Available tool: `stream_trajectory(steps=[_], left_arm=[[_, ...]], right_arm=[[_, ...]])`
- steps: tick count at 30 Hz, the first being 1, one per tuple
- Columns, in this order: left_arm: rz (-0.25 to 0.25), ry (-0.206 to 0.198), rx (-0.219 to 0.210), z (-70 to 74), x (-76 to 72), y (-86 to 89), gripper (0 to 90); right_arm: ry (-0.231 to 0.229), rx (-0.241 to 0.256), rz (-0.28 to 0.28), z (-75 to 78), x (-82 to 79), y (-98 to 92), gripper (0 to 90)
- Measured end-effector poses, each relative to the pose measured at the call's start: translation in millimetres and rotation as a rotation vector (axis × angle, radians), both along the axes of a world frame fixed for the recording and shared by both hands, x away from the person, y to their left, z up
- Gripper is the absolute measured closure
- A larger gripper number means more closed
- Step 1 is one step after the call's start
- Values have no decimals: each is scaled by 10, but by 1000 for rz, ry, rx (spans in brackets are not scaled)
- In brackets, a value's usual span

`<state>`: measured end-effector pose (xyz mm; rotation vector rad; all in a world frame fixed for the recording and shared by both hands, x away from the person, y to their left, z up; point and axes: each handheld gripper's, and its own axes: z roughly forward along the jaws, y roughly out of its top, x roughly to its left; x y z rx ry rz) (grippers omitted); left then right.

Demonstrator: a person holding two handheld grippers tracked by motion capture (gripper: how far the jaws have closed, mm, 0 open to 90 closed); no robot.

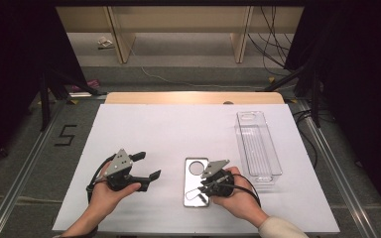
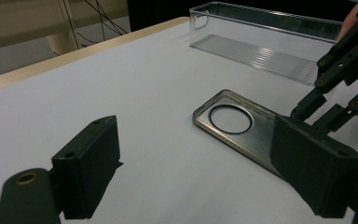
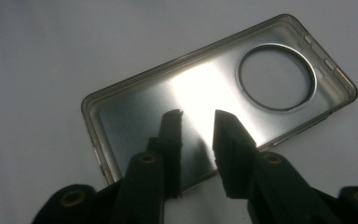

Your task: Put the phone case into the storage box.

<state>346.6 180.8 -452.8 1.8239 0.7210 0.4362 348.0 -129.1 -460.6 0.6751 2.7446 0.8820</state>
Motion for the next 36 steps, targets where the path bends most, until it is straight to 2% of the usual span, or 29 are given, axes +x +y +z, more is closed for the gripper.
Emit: stream_trajectory(steps=[4, 5, 9, 14, 23, 28, 33, 36], left_arm=[[-2, 1, 0, -2, 1, -3, 160], [-3, 1, 0, -2, 1, -4, 160], [-5, 1, 2, -4, 3, -6, 160], [-8, 2, 1, -3, 1, -8, 160], [-8, 5, 0, -8, 2, -16, 160], [-10, 6, 1, -9, 2, -18, 160], [-13, 4, 3, -9, 4, -20, 160], [-11, 6, 2, -11, 4, -21, 160]], right_arm=[[-51, -3, 17, 80, 7, 8, 512], [-47, -1, 12, 107, 7, 14, 473], [-85, -19, 45, 162, 20, 13, 373], [-93, -74, 97, 184, 14, 39, 303], [-88, -185, 192, 243, -39, 130, 281], [-74, -232, 237, 230, -80, 195, 294], [-68, -301, 282, 198, -117, 265, 307], [-62, -317, 293, 182, -125, 294, 307]])
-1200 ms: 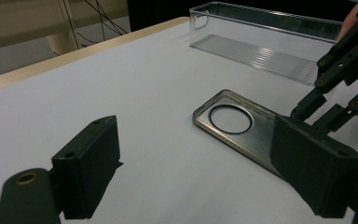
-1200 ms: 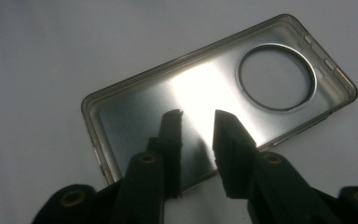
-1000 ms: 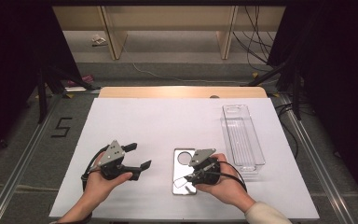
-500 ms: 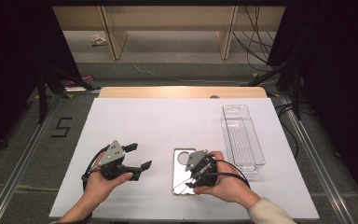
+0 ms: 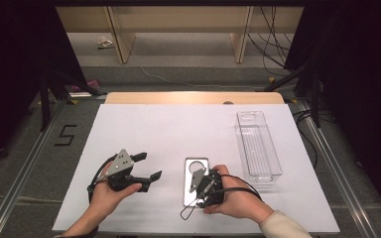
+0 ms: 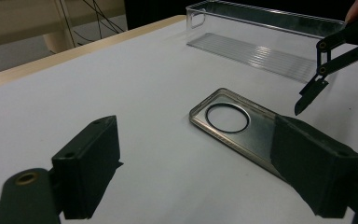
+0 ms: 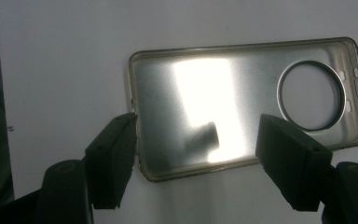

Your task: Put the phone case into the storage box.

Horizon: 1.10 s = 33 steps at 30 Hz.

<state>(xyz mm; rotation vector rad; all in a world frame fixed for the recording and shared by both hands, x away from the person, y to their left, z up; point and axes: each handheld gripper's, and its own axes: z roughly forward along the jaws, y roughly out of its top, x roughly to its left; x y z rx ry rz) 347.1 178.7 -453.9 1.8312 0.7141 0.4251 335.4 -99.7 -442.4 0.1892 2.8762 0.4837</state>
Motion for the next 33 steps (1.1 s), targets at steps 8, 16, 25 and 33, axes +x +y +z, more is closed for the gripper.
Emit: stream_trajectory(steps=[8, 16, 25, 33], left_arm=[[2, 0, -2, 1, 0, 5, 160], [0, 0, 1, -1, 1, -1, 160], [-1, 0, 0, 0, 1, -1, 160], [-2, -1, -1, 0, 1, -2, 160]], right_arm=[[4, -31, 25, 2, 2, 80, 311], [22, -73, 47, -29, -29, 119, 322], [17, -138, 73, -74, -53, 193, 350], [9, -165, 79, -121, -60, 241, 377]])
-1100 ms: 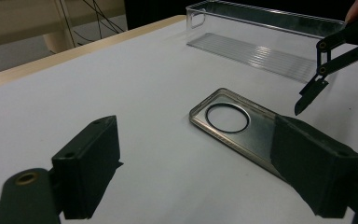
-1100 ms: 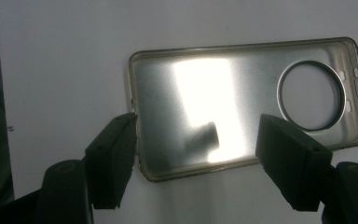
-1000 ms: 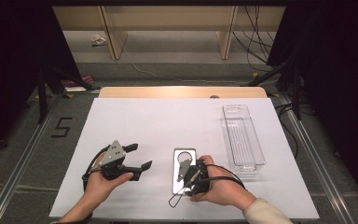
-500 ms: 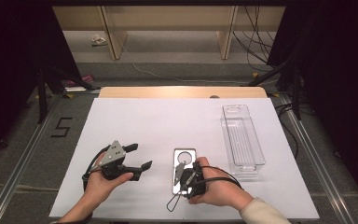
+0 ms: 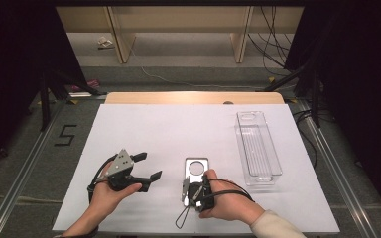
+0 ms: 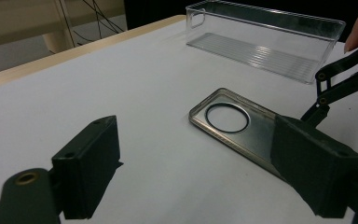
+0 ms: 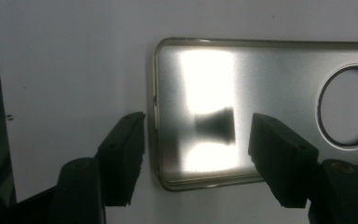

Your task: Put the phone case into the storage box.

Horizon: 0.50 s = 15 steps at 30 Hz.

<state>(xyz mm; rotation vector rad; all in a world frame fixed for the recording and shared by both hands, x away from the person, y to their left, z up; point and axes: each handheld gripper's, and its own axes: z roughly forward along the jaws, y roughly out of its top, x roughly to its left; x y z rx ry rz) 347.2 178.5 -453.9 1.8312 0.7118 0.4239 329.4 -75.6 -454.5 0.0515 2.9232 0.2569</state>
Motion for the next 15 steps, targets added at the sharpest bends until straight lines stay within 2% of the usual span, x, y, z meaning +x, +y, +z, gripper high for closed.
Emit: stream_trajectory(steps=[4, 9, 10, 15], left_arm=[[0, 0, 1, 0, 0, 0, 160], [-2, -1, 2, 0, 0, 0, 160], [-2, -1, 2, 1, 0, 0, 160], [-1, 1, 0, 0, 0, 1, 160]], right_arm=[[14, -6, -17, -4, -7, 22, 405], [18, -24, 6, -10, -15, 48, 459], [22, -27, -3, -14, -25, 54, 475], [24, -41, 28, -4, -38, 70, 569]])
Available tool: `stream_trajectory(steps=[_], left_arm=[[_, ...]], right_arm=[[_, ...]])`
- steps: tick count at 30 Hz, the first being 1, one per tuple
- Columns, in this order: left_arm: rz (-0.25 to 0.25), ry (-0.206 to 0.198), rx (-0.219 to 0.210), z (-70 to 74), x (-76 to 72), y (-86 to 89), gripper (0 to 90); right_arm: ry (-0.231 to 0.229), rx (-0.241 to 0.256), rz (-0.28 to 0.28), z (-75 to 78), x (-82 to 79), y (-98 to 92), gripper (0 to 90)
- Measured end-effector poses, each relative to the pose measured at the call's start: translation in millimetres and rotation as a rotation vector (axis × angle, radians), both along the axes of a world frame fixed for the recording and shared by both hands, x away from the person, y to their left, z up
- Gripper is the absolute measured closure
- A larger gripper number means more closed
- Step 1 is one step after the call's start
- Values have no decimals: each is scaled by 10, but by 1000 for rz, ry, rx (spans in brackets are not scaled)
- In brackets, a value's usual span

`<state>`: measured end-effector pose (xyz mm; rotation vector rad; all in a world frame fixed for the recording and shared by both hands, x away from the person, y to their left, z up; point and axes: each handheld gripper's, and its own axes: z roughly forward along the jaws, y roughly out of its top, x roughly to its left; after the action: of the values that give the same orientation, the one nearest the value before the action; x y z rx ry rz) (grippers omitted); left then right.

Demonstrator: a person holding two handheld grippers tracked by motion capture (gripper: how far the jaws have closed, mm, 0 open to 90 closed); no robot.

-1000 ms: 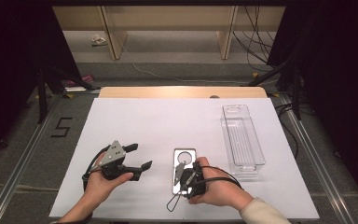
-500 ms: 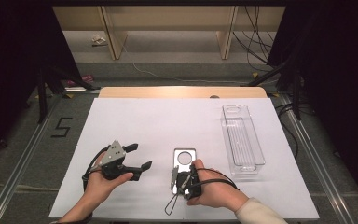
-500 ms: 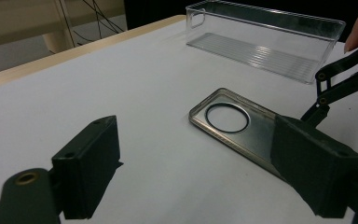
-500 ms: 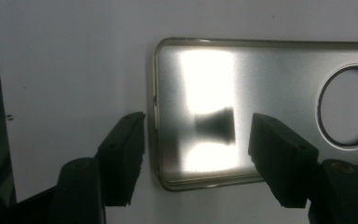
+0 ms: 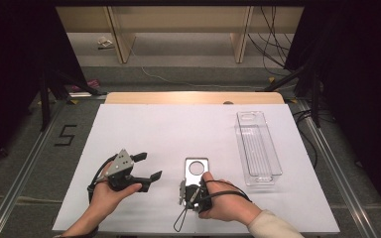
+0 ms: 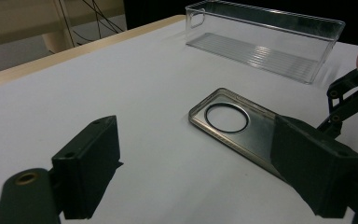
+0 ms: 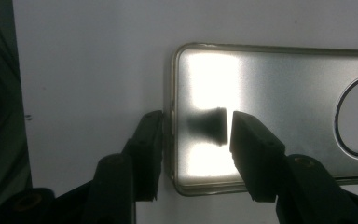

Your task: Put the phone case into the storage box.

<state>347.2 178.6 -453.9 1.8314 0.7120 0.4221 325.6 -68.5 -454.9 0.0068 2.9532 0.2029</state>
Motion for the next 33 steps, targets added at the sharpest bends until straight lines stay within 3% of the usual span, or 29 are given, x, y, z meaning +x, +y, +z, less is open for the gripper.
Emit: stream_trajectory(steps=[20, 33], left_arm=[[-3, 1, 0, 0, -2, -3, 160], [-3, 1, 1, -1, -2, -5, 160]], right_arm=[[24, -33, 35, -4, -26, 50, 742], [39, -37, 36, -7, -26, 53, 800]])
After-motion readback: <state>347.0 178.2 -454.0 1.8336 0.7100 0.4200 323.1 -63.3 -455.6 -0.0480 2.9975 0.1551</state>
